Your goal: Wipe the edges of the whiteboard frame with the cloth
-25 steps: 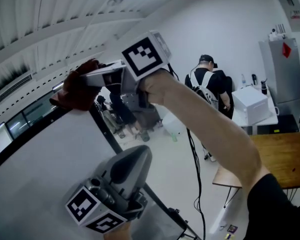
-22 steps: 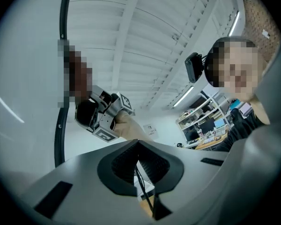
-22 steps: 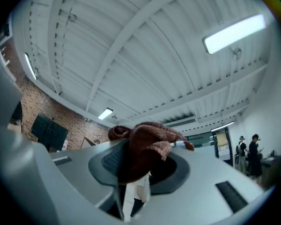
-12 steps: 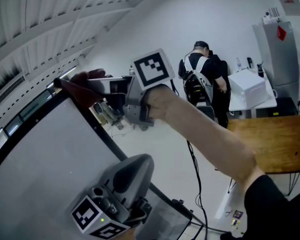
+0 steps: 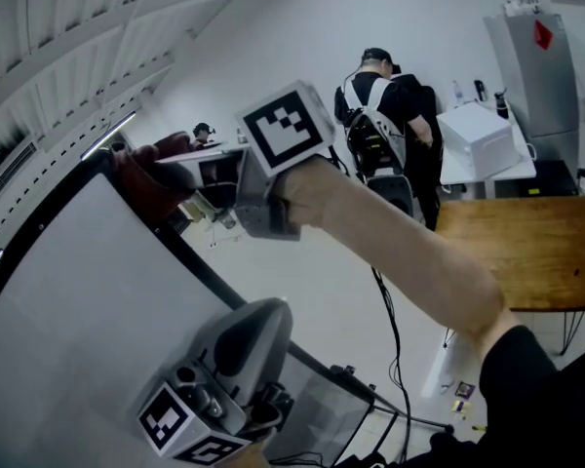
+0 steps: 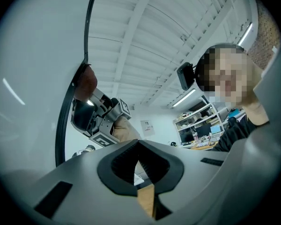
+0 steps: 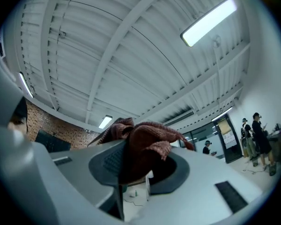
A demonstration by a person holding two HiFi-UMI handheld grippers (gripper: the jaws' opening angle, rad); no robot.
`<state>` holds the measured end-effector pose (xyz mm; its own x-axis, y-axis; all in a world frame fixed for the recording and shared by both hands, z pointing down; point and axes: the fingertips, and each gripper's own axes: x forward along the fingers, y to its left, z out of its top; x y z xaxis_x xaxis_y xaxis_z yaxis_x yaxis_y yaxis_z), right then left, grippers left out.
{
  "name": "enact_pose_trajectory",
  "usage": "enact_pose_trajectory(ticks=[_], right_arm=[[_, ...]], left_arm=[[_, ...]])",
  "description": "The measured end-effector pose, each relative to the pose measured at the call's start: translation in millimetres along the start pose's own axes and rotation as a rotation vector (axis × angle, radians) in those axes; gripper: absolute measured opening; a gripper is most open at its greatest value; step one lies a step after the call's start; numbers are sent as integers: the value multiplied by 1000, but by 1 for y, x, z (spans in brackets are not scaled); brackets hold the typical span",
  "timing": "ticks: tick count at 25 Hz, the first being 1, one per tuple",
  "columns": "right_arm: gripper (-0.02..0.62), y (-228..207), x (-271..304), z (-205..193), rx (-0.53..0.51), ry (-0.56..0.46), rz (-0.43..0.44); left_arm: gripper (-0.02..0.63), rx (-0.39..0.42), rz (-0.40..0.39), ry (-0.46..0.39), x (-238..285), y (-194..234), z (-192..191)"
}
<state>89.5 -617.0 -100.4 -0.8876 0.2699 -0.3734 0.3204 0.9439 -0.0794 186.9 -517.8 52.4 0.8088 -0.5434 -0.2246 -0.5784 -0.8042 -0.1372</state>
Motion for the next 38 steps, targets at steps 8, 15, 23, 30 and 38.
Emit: enact_pose_trajectory(ticks=[8,15,23,30,38], right_arm=[[124,-3,-13,-27,-28,46,-22],[126,-4,-24,-49,-10,69,-22],[126,-7,-35,-75,22,96,-35],[126,-10,-46,-102,50,117,-33],[124,-11,-54,-126,107,123,-18]], left_arm=[[-9,-59,17,12,-7,-5,-21],[-9,-84,32,19,-7,-7,-33],[-9,-117,39,28,-5,-10,-45],[-9,-149,55,34,-7,-9,-62],[-9,-177,65,46,-7,-7,-80]])
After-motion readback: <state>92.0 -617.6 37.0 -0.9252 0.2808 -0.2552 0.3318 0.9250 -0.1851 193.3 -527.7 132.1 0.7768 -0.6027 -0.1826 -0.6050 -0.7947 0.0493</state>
